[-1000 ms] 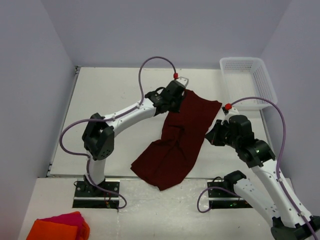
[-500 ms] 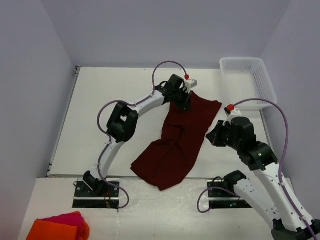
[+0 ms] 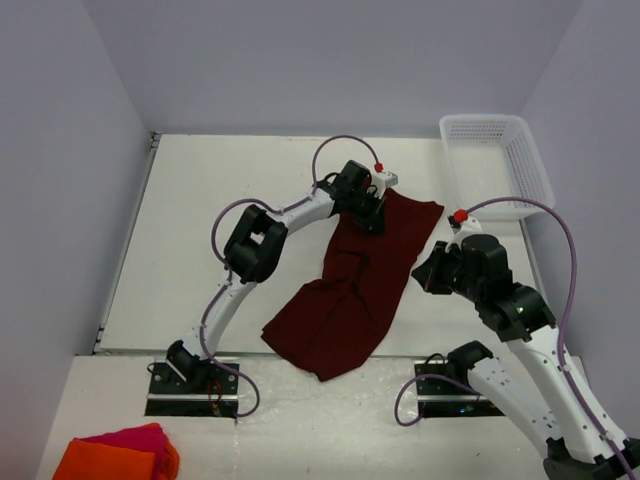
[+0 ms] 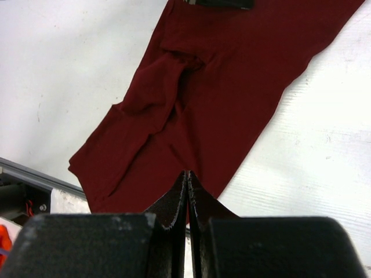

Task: Fold and stack the t-shirts
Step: Rotate the tshirt 90 degrees

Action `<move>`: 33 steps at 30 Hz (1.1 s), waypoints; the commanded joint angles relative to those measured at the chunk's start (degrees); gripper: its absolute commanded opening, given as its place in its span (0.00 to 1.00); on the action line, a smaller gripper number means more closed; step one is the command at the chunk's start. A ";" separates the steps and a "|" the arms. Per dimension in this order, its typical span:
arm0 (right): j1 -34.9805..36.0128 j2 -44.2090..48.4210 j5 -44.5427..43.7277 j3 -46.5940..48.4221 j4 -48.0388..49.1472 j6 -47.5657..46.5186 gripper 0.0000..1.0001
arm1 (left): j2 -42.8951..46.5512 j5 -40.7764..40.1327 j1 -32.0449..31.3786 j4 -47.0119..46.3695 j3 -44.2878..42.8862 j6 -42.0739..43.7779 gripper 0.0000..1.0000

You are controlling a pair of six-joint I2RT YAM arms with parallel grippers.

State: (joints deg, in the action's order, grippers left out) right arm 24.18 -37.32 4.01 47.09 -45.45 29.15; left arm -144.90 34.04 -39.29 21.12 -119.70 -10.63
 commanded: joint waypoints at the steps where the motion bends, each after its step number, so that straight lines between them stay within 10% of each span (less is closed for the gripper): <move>1: 0.42 0.93 -0.32 0.90 0.45 0.39 0.00 | -2.57 -1.52 0.26 2.16 -4.65 2.46 0.00; 20: 1.04 -2.13 9.17 -1.30 3.78 2.32 0.00 | -9.87 -8.82 13.26 6.83 -10.99 -1.50 0.00; 33: 11.32 -29.99 5.84 2.83 16.26 1.44 0.00 | -12.34 -2.93 23.82 2.70 -17.94 -5.19 0.00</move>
State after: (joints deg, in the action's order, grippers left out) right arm 33.28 -63.88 10.46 47.18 -35.20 30.61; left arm -154.98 31.66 -15.31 23.53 -136.11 -15.46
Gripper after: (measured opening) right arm 0.003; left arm 0.002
